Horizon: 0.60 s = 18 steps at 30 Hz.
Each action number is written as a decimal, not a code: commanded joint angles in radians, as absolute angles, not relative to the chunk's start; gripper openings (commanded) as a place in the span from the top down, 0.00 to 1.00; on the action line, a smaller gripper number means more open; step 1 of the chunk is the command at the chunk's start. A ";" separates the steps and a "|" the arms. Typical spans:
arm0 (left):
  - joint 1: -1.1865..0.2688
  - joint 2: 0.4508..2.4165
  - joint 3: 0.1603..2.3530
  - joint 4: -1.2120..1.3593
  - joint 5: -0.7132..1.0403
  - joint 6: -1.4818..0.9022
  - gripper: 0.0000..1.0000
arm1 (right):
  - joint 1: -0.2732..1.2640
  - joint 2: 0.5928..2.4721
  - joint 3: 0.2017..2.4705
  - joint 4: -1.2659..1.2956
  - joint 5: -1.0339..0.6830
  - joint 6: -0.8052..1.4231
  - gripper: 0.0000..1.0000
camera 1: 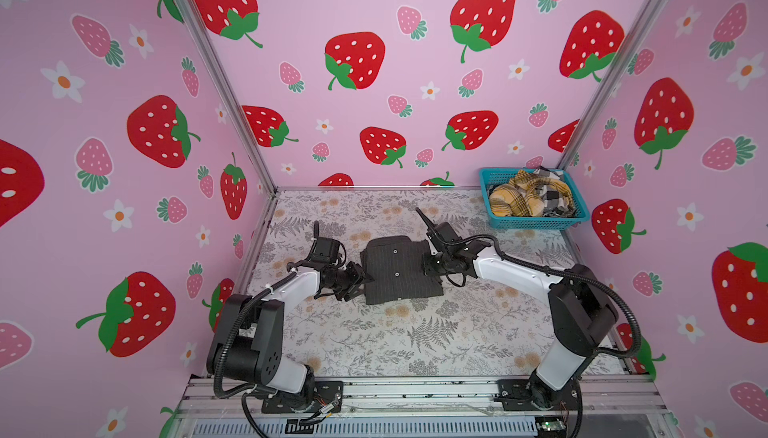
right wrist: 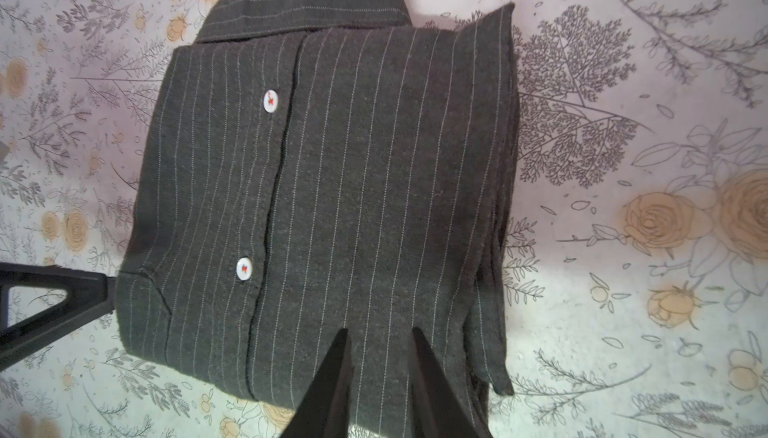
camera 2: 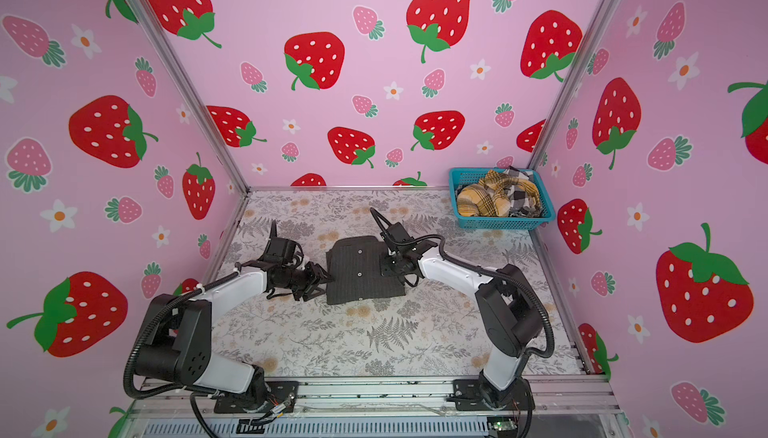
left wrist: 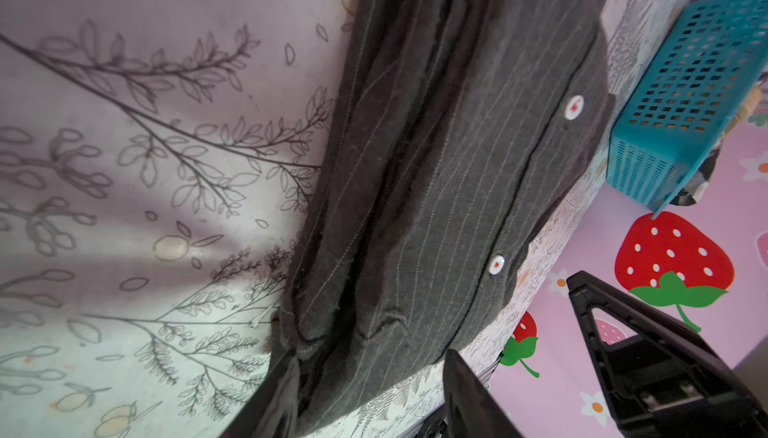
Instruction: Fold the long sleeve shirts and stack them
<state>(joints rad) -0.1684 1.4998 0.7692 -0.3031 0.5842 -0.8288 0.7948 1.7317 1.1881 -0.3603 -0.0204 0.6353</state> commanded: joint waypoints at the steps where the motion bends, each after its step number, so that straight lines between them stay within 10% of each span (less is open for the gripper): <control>1: -0.170 1.516 0.813 -0.290 0.579 -0.808 0.42 | 0.783 1.763 1.161 -0.360 -0.025 0.641 0.74; 6: -0.170 1.558 0.817 -0.230 0.597 -0.816 0.41 | 0.764 1.789 1.138 -0.336 -0.040 0.641 0.55; 13: -0.175 1.656 0.794 -0.114 0.650 -0.871 0.51 | 0.750 1.847 1.129 -0.272 -0.092 0.638 0.58; 18: -0.181 1.685 0.732 0.159 0.786 -1.022 0.84 | 0.752 1.885 1.110 -0.209 -0.151 0.653 0.58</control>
